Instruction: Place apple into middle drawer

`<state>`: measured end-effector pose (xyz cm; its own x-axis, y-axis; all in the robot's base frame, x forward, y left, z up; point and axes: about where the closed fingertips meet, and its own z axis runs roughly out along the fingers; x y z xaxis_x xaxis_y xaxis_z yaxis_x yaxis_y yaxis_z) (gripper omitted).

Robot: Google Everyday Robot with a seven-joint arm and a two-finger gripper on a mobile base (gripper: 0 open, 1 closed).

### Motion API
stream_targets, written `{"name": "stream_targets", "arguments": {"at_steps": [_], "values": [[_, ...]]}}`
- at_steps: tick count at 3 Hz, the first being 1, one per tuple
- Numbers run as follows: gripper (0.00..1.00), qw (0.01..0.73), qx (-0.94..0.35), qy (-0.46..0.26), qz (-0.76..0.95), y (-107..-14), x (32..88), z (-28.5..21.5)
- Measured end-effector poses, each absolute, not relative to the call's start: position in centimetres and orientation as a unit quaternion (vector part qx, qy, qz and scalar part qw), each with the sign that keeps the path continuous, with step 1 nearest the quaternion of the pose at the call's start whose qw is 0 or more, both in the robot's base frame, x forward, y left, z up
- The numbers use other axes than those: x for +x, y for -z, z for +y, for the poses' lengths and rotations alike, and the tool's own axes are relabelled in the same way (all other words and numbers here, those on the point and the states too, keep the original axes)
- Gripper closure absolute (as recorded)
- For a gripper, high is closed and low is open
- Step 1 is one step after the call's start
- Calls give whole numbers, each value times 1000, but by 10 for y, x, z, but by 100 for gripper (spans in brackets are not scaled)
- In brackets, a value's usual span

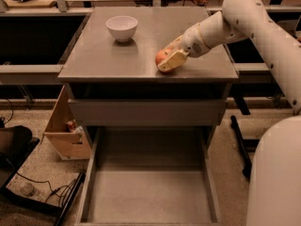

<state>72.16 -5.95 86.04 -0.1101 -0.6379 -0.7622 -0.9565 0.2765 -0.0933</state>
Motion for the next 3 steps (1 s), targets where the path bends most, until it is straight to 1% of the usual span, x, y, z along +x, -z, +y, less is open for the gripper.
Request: {"name": "stream_targets", "arguments": {"at_steps": [1,2,3], "values": [[88,363,-560,-220,712,-860,722,-59],[100,370,-560,-204,713,-879,709,-68],[100,393,-547,-162,721,-923,669,-92]]}}
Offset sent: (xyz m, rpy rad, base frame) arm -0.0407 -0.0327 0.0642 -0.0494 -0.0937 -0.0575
